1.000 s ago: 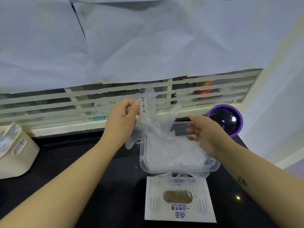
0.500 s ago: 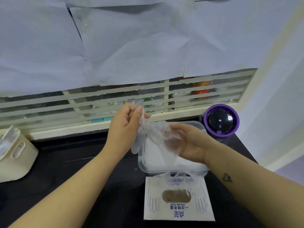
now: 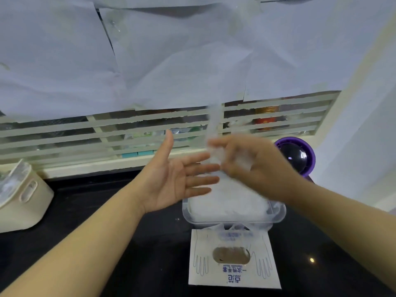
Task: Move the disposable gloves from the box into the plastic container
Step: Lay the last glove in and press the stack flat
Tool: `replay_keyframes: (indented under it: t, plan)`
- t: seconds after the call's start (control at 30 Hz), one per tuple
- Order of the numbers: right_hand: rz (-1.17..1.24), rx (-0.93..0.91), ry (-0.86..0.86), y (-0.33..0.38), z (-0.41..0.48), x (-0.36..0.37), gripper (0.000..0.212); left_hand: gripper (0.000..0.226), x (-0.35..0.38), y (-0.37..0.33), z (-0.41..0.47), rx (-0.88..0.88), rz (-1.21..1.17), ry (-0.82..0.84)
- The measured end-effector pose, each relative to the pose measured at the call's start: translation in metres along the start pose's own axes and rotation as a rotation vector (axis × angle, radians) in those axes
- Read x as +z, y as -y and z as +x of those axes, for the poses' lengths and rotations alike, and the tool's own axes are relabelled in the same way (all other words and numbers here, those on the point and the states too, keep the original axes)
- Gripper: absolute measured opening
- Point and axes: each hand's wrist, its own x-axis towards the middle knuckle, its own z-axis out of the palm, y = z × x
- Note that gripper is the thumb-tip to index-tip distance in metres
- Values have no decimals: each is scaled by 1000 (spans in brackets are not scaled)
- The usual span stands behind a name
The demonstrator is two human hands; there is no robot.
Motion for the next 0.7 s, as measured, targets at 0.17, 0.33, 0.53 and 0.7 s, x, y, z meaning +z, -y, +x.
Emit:
replay_keyframes:
  t: [0.17,0.33,0.53,0.7]
  plan:
    - [-386,-503,423,-14,-25,29,10,98,-1,9,4,-60,-267,150]
    - [-459,-524,570,-28,-36,33,15,75,-8,18,9,-43,-164,192]
    - [-378,-465,456,-31,-39,26,28,37,-5,22,19,-23,-141,-77]
    - [-68,-203,-171,-45,-48,28,24,42,-8,26,18,-21,-266,-47]
